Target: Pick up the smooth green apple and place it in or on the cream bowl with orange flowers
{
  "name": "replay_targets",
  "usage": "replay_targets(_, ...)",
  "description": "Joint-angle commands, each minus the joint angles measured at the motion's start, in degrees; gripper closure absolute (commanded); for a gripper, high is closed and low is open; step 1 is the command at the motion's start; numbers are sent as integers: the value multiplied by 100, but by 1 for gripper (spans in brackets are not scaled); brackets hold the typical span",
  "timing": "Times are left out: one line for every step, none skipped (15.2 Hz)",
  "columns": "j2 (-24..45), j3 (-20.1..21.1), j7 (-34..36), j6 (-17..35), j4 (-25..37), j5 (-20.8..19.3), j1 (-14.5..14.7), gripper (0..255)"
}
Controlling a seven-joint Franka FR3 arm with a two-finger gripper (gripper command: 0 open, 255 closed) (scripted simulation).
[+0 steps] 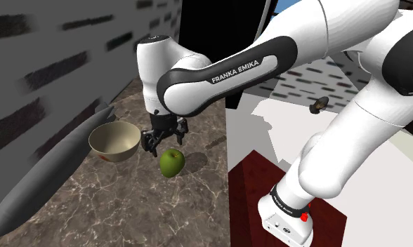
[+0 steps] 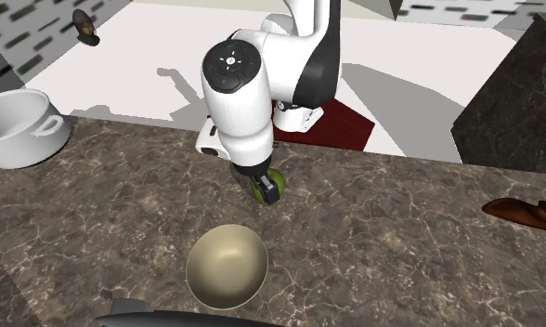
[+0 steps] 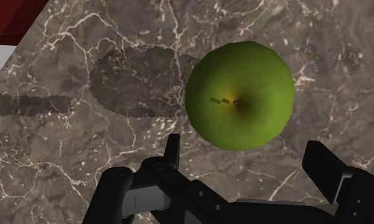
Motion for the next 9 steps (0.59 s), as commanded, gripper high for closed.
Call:
replay_targets(57, 5, 16, 196, -143, -25, -1, 0)
replay_targets(107, 9, 35, 321, -224, -48, 0, 0)
replay_targets(106, 9, 34, 321, -225, -47, 0, 0)
replay_targets(107, 9, 35, 321, -224, -48, 0, 0)
replay_targets(107, 9, 35, 321, -224, -48, 0, 0)
replay_targets(107, 9, 35, 321, -224, -48, 0, 0)
replay_targets(107, 9, 35, 321, -224, -48, 0, 0)
replay_targets(107, 9, 35, 321, -224, -48, 0, 0)
replay_targets(107, 9, 35, 321, -224, -48, 0, 0)
